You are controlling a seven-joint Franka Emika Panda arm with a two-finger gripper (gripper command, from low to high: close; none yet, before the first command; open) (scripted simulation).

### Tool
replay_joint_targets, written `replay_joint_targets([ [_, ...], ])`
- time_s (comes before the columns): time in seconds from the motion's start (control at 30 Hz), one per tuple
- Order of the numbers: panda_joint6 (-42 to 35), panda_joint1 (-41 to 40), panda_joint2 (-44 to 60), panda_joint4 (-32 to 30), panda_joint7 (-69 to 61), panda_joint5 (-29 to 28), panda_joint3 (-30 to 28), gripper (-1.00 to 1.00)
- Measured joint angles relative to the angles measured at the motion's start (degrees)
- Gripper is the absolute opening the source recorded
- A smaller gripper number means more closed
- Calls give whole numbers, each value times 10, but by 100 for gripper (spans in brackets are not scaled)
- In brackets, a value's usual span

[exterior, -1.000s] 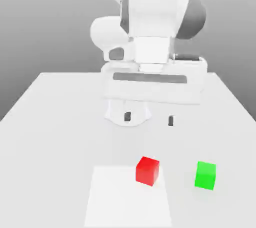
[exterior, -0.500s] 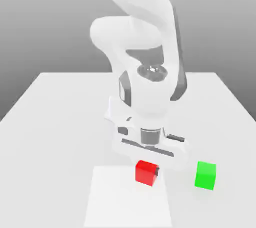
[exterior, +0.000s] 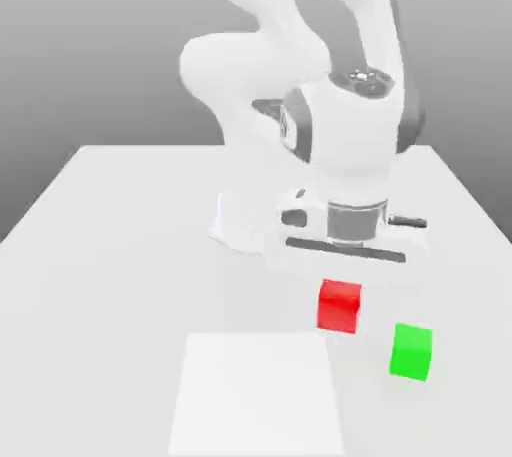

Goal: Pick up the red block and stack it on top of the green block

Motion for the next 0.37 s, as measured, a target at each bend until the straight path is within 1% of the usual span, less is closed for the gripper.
replay_joint_targets([
  [0.03,-12,22,2,14,-9,0,10,-100],
  [0.07,-10,27,12,22,-8,-7,11,-100],
  [0.23,64,36,100,33,35,-72,-9,-100],
  [0.27,79,40,117,34,44,-85,-16,100],
  [0.37,79,40,117,34,44,-85,-16,100],
])
